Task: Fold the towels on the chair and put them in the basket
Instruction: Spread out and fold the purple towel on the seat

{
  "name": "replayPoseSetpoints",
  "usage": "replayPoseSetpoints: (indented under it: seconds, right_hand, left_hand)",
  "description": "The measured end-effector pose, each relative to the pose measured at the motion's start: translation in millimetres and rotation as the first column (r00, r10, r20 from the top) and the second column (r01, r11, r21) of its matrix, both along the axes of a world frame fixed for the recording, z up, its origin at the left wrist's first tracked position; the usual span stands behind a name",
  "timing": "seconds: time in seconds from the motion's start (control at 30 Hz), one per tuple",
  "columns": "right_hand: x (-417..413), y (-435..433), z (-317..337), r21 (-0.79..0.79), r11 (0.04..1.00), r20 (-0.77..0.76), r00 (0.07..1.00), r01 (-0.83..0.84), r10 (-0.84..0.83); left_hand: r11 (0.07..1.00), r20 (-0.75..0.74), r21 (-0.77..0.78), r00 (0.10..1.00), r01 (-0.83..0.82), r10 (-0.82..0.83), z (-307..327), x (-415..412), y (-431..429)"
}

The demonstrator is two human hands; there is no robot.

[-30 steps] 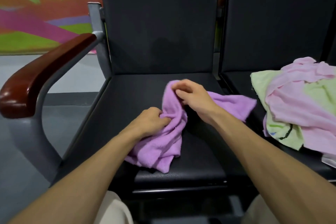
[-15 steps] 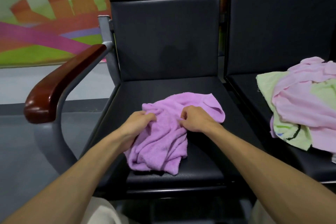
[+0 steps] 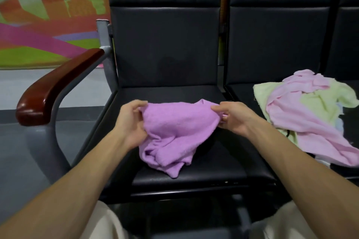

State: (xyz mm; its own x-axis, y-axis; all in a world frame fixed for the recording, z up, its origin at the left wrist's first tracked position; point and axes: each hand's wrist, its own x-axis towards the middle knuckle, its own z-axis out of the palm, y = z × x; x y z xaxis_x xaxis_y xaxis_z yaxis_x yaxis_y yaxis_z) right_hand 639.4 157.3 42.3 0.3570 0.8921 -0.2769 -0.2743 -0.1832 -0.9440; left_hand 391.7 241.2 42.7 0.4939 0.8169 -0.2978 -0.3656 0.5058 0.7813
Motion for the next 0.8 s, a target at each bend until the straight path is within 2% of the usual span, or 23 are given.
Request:
replayPoseSetpoints:
  seconds: [0.07, 0.13, 0.2, 0.23, 0.3, 0.33, 0.37, 0.4, 0.47, 0.5, 0.53, 0.6, 0.67, 0.73, 0.8]
  right_hand:
    - [6, -14, 2, -0.099, 0.992, 0.109, 0.990, -0.083, 0.093]
    - [15, -25, 0, -0.183, 0.973, 0.166, 0.971, -0.138, 0.169]
    - [22, -36, -1, -0.265, 0.954, 0.289, 0.933, -0.138, 0.215]
    - [26, -40, -3, -0.318, 0.940, 0.398, 0.883, -0.123, 0.250]
    - [25, -46, -5, -0.410, 0.908, 0.553, 0.767, -0.088, 0.324]
    - [22, -48, -6, -0.450, 0.889, 0.583, 0.724, -0.089, 0.367]
    - [19, -48, -9, -0.487, 0.869, 0.602, 0.685, -0.092, 0.410]
    - [14, -46, -12, -0.515, 0.853, 0.637, 0.625, -0.090, 0.451]
    - [6, -41, -19, -0.558, 0.825, 0.725, 0.433, -0.087, 0.536]
    - [2, -37, -22, -0.578, 0.810, 0.742, 0.346, -0.102, 0.573]
    - [-2, -33, -23, -0.594, 0.795, 0.746, 0.286, -0.121, 0.601]
    - [-7, -24, -25, -0.608, 0.777, 0.742, 0.231, -0.164, 0.630]
    - [-11, -20, -22, -0.583, 0.789, 0.734, 0.288, -0.195, 0.614]
    - [-9, -17, -18, -0.471, 0.863, 0.752, 0.428, -0.183, 0.501]
    - [-2, -16, -13, -0.243, 0.962, 0.740, 0.616, -0.127, 0.268]
  left_hand:
    - [0.999, -0.096, 0.043, 0.995, 0.012, -0.008, -2, -2, 1]
    - [0.985, -0.314, 0.157, 0.942, -0.073, 0.119, -10, -3, 3]
    - [0.933, -0.526, 0.343, 0.801, -0.108, 0.286, -18, -9, 8]
    - [0.894, -0.626, 0.447, 0.701, -0.036, 0.342, -22, -15, 11]
    - [0.790, -0.791, 0.557, 0.455, 0.257, 0.409, -28, -27, 11]
    - [0.752, -0.839, 0.534, 0.347, 0.385, 0.418, -29, -31, 9]
    - [0.737, -0.868, 0.496, 0.287, 0.460, 0.405, -32, -34, 7]
    - [0.734, -0.884, 0.468, 0.277, 0.492, 0.378, -33, -36, 6]
    - [0.741, -0.902, 0.429, 0.293, 0.516, 0.317, -32, -38, 4]
    - [0.733, -0.913, 0.407, 0.274, 0.545, 0.303, -32, -37, 3]
    - [0.727, -0.928, 0.373, 0.238, 0.576, 0.287, -31, -35, 1]
    - [0.745, -0.961, 0.277, 0.156, 0.607, 0.230, -28, -30, -4]
    - [0.774, -0.986, 0.165, 0.113, 0.611, 0.121, -26, -26, -5]
    - [0.804, -0.992, 0.116, 0.109, 0.583, 0.064, -24, -24, -4]
    - [0.840, -0.990, 0.121, 0.127, 0.529, 0.063, -21, -24, 1]
